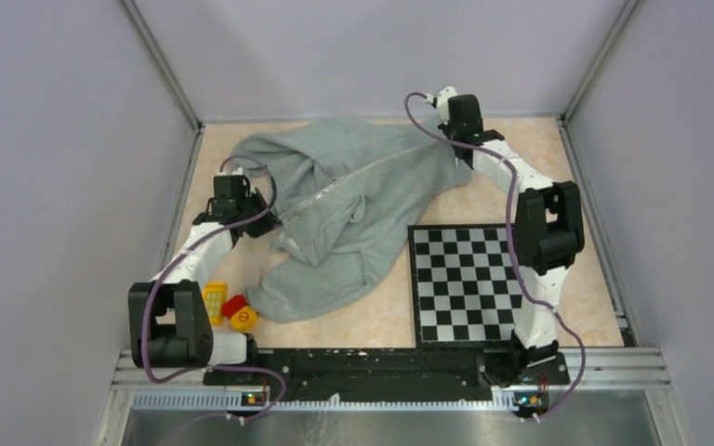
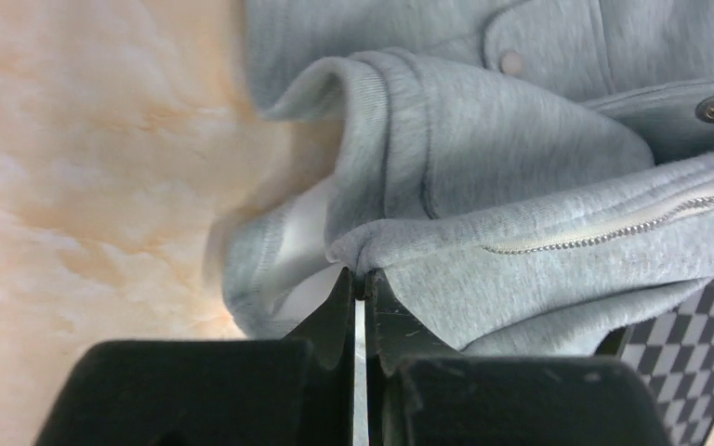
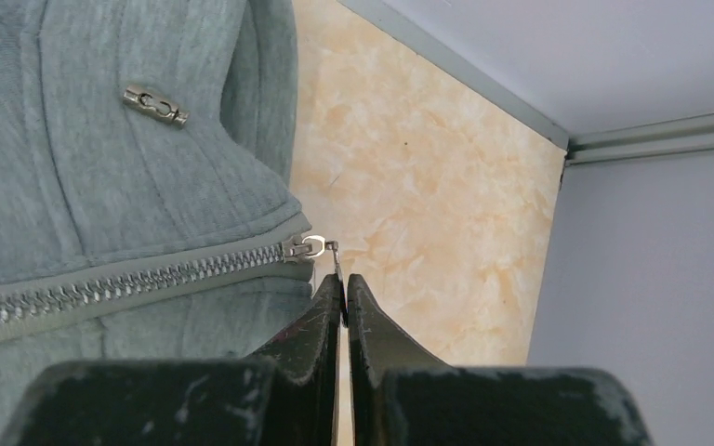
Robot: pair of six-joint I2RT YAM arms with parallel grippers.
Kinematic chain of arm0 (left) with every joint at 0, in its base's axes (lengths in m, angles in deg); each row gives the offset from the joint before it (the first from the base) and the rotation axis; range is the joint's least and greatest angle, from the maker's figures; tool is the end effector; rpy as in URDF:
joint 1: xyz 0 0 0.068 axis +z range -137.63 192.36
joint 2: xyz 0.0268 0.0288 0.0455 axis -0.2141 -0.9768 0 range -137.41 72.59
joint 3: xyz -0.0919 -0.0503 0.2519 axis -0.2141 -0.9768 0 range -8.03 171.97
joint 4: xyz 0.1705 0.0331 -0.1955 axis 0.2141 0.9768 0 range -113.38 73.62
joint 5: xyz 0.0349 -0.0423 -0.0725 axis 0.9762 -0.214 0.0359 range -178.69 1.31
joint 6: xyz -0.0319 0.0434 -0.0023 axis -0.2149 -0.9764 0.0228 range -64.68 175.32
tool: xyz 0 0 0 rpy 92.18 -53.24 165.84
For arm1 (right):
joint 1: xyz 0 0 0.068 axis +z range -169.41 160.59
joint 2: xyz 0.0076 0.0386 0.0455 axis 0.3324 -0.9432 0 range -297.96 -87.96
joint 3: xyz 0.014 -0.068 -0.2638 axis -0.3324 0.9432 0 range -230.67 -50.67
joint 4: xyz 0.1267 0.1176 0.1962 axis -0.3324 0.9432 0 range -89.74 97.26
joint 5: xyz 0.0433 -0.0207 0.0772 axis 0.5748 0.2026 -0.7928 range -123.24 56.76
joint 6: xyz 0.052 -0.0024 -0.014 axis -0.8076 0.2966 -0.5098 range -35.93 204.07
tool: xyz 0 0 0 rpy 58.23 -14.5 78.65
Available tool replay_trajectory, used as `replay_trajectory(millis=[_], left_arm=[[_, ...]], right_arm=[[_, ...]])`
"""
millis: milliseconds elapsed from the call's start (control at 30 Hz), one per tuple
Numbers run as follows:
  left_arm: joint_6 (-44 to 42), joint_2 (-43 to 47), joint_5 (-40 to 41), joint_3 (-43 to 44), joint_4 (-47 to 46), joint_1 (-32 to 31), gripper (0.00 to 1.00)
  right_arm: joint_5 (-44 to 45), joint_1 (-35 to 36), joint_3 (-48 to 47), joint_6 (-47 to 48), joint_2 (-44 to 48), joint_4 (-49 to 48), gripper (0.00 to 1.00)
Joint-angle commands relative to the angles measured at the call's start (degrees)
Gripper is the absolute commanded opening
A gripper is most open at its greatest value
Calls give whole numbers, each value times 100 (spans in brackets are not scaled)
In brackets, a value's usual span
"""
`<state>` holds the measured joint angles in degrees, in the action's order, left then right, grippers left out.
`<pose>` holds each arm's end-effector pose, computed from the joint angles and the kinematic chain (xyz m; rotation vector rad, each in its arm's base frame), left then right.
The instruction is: Zip up the jacket
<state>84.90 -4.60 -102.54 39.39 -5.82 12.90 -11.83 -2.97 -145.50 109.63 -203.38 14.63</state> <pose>0.2776 -0.0059 0.2216 -0.5198 2.3752 -0.5233 0.4560 0.1210 0.2606 -0.5768 2.0974 -0.4977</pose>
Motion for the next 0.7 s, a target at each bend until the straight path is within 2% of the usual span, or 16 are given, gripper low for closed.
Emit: replay_trajectory(millis=[0,367,400,433,500,533,600,667], left_arm=[[-212,-72,1135,342,210,378,0],[-386,-417,1208,957,95,465,0],[-403,-460,1260,1054,136,465,4],[-432,-478,1290,1173,193,465,20],[-461,-412,1329,1317,242,465,36],[-492,-344,1332,1344,185,465,43],[-575,-188,1306,1434,107,465,55],[-556,5,1120,1556,151,444,61]], right_arm=[[344,-268,-382,310,-45,-305,0],[-158,-297,-590,-52,-125,66,0],[-231,-304,-693,-170,-142,234,0],[-305,-304,-852,-298,-152,415,9],[-352,-300,-949,-612,-87,663,31],[-298,-308,-936,-807,37,725,38],[-200,-304,-936,-1405,319,1040,45],[-299,-295,-823,-2078,755,1309,50]])
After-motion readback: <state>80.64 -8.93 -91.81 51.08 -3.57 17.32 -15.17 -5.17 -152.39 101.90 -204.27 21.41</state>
